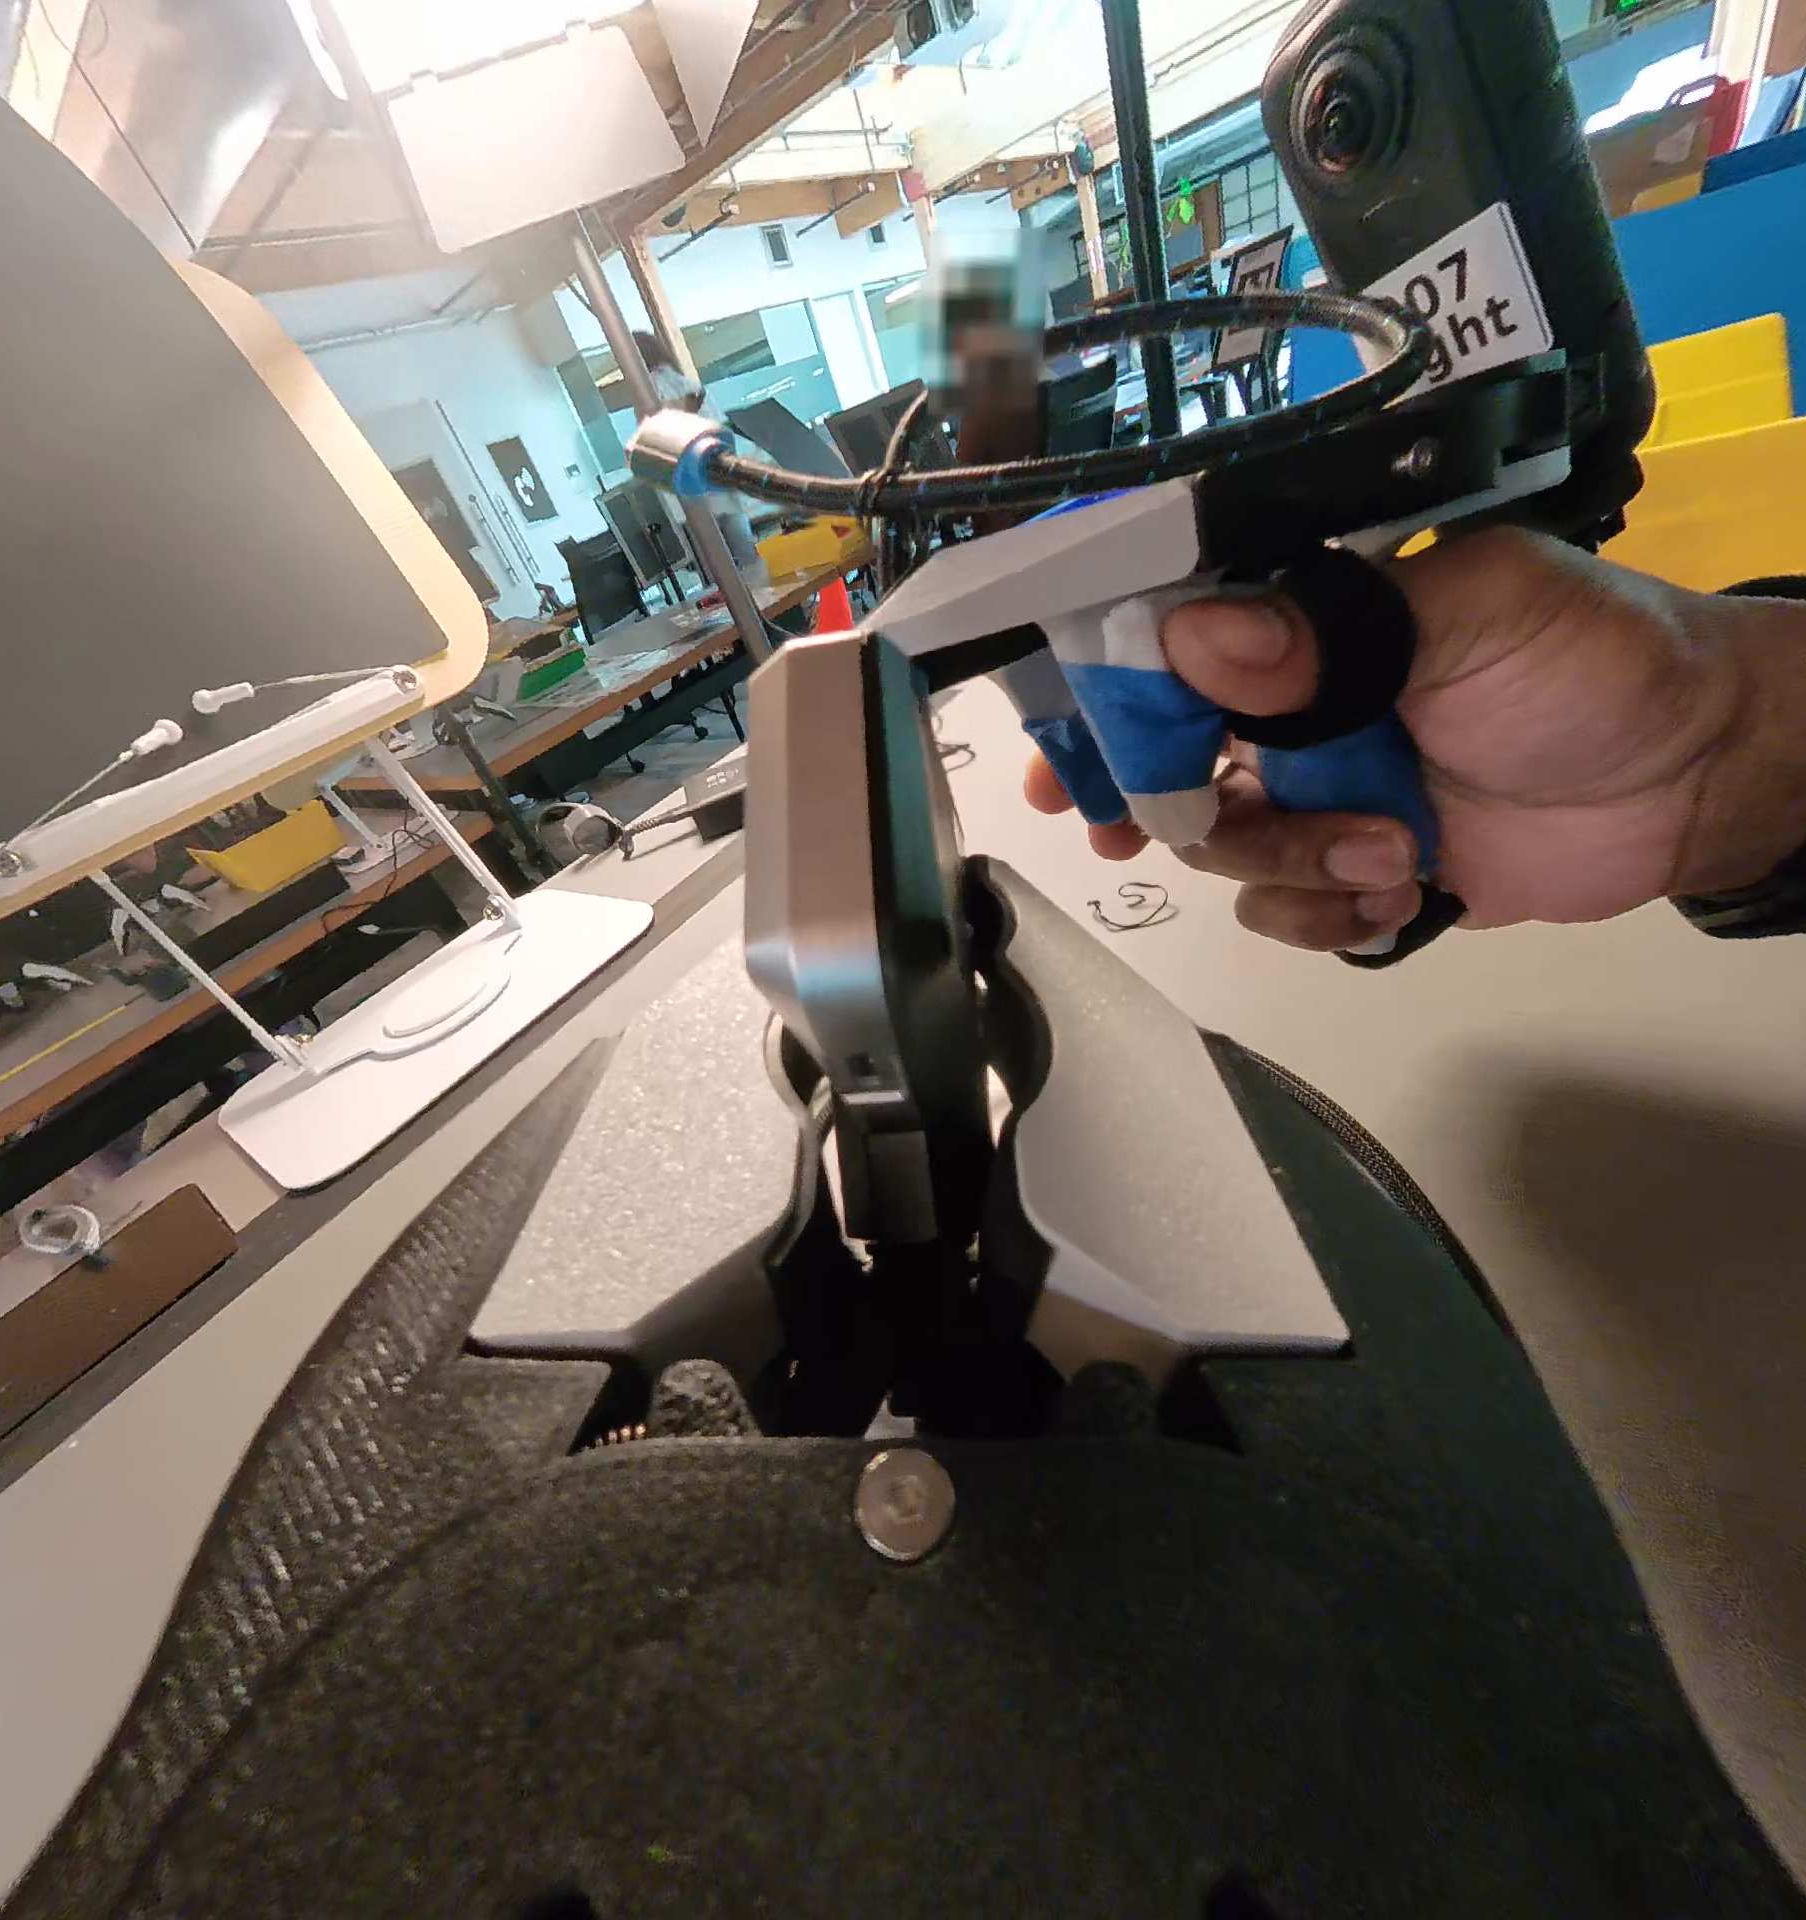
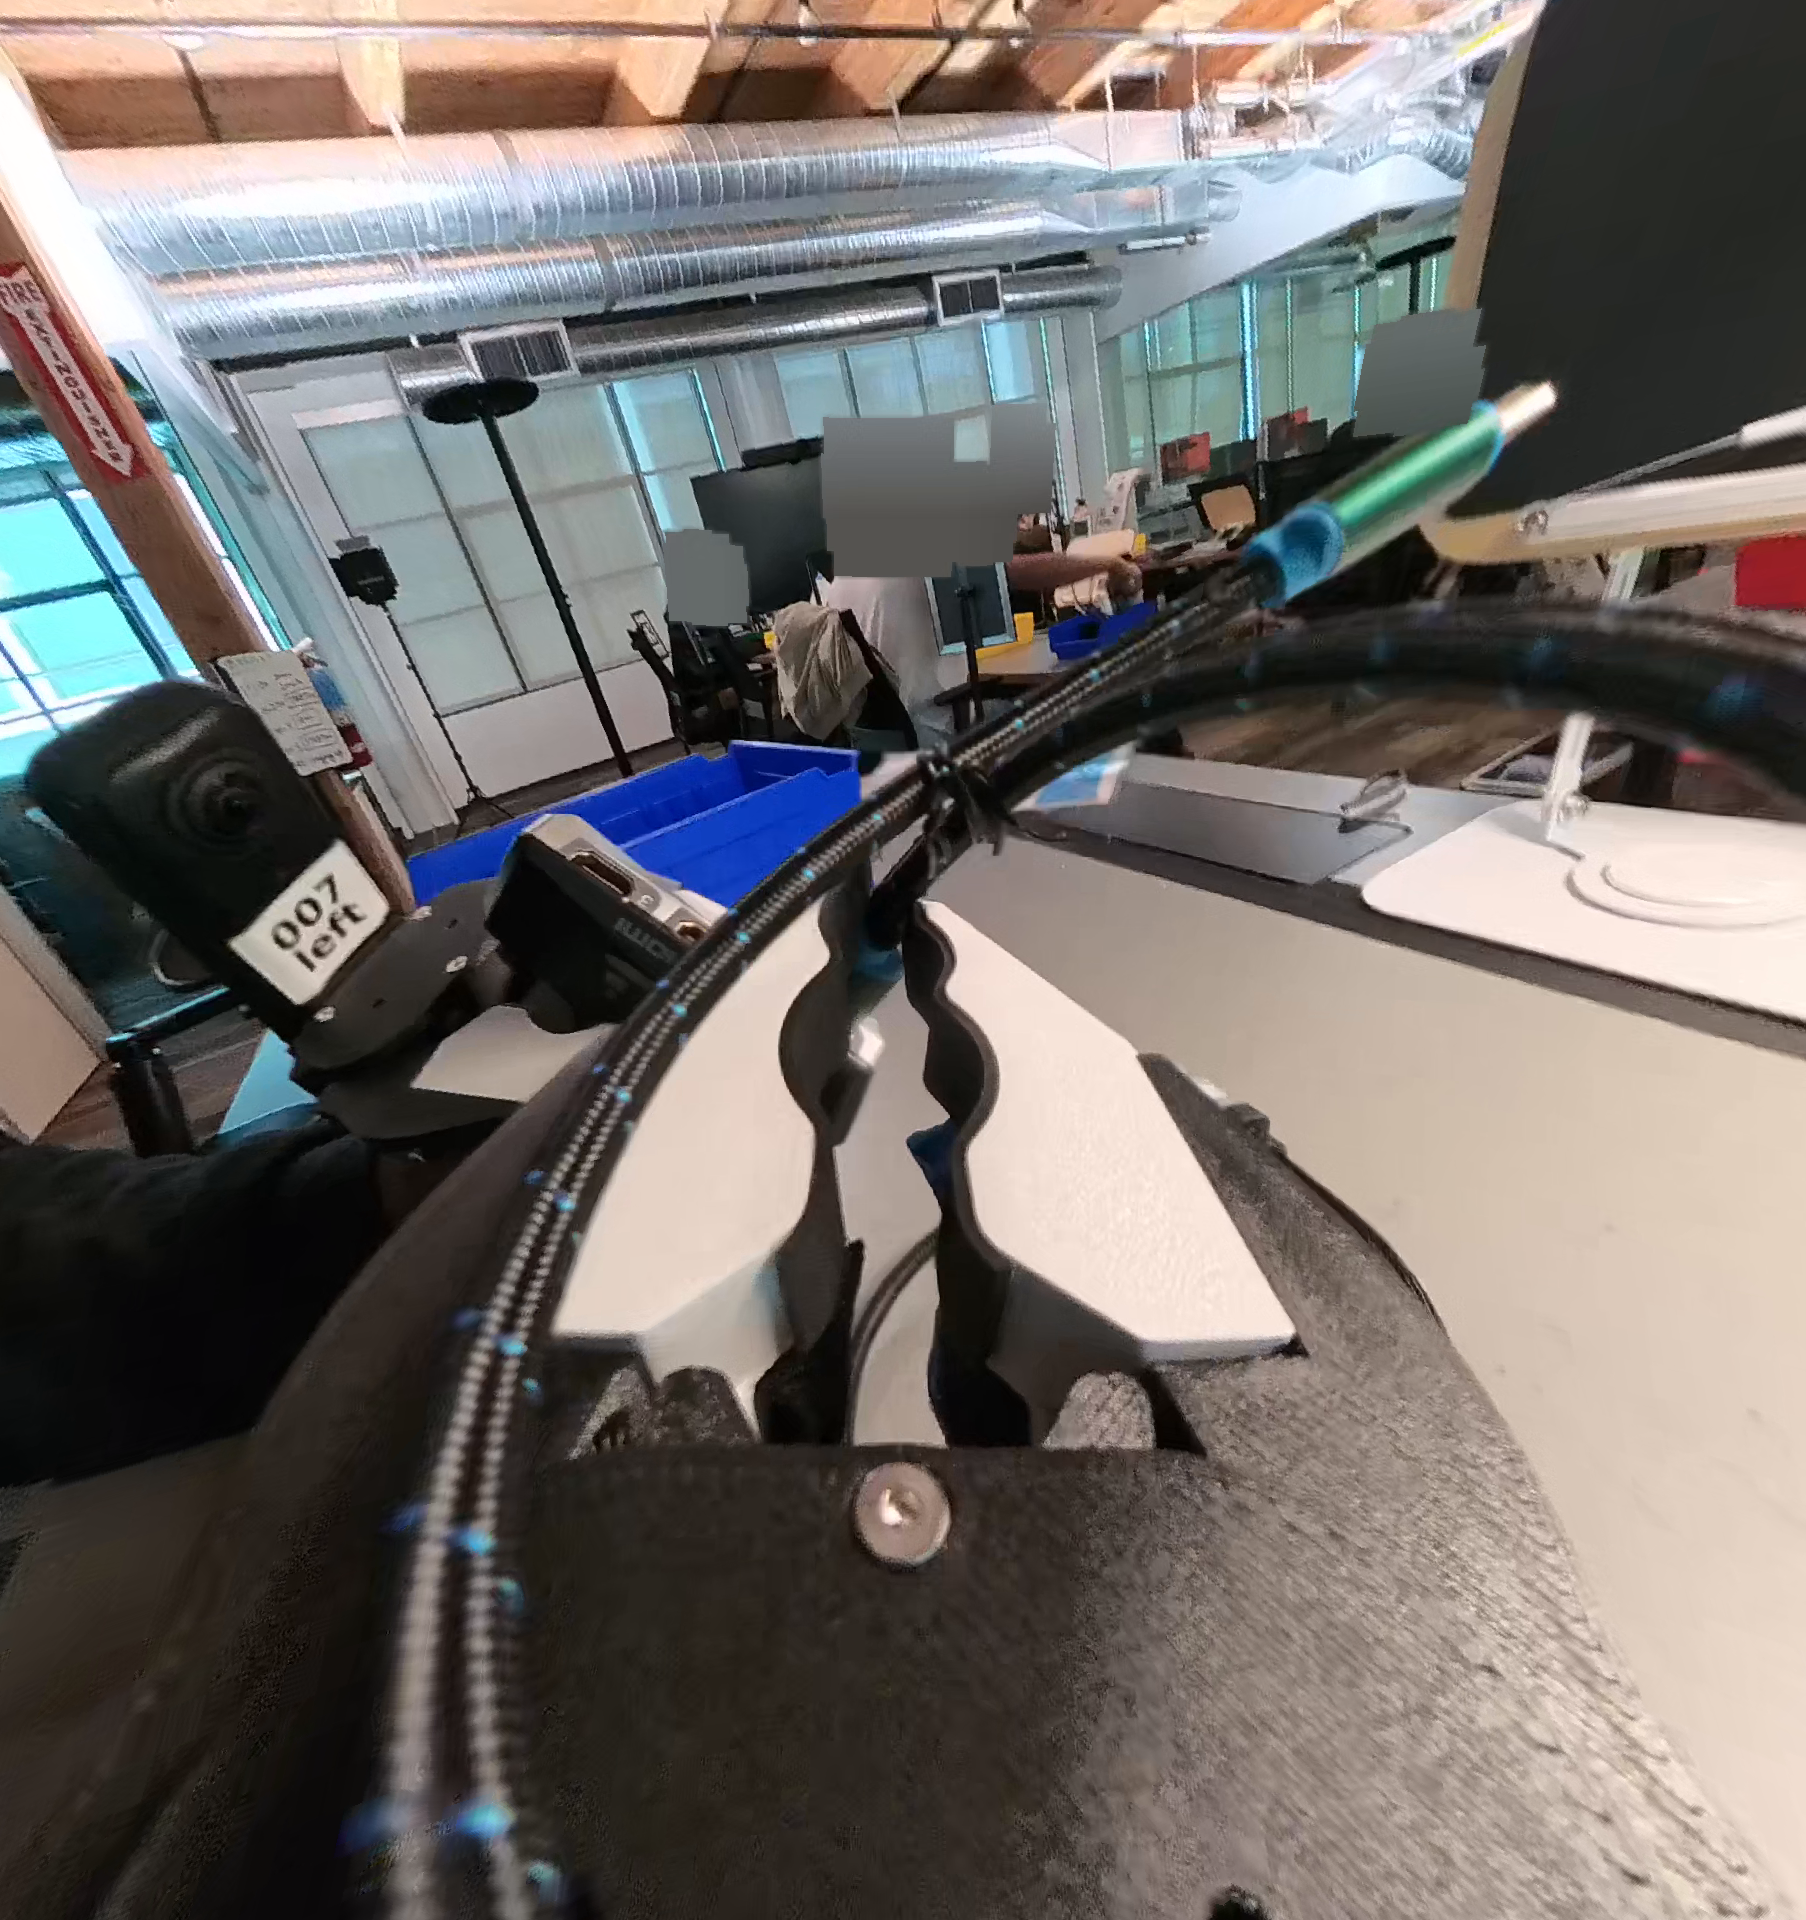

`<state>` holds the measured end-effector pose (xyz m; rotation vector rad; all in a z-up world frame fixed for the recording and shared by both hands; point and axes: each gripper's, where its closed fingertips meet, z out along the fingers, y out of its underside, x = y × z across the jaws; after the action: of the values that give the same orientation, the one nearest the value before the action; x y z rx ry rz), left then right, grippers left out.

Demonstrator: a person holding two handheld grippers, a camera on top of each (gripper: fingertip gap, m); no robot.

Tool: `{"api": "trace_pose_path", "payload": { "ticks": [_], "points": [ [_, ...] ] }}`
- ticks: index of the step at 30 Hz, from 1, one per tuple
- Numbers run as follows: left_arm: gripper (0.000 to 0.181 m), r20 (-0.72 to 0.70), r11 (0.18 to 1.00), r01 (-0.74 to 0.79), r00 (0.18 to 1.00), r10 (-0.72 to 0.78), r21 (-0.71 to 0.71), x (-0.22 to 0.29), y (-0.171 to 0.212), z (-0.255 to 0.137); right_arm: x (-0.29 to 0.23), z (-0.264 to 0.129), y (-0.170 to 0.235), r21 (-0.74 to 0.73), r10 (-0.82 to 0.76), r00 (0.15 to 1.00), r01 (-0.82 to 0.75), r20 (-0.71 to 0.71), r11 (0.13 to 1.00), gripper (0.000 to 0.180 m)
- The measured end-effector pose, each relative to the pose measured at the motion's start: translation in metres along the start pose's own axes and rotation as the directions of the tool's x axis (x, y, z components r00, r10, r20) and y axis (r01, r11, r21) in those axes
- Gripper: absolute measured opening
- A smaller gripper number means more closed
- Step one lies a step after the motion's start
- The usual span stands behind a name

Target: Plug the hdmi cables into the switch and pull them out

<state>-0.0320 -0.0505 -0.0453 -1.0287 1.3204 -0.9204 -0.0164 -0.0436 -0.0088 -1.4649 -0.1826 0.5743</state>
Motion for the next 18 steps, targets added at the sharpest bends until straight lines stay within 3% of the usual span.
{"api": "trace_pose_path", "payload": {
  "ticks": [10, 12, 18],
  "points": [
    [0.022, -0.013, 1.000, -0.003, 1.000, 0.003, 0.017, 0.0008, -0.0028, -0.0017, -0.0037, -0.0006, -0.0019, 0.003, -0.002, 1.000, 0.002, 0.008, 1.000, 0.006],
    [0.028, -0.020, 0.999, 0.002, 1.000, -0.001, 0.034, 0.0014, -0.0066, -0.0021, -0.0053, -0.0012, -0.0041, -0.007, -0.028, 1.000, 0.028, 0.004, 1.000, 0.006],
    [0.020, -0.004, 1.000, -0.012, 1.000, 0.012, 0.018, 0.0016, -0.0062, -0.0037, -0.0027, -0.0001, 0.0012, -0.019, 0.005, 1.000, -0.004, 0.020, 1.000, 0.005]
  ]
}}
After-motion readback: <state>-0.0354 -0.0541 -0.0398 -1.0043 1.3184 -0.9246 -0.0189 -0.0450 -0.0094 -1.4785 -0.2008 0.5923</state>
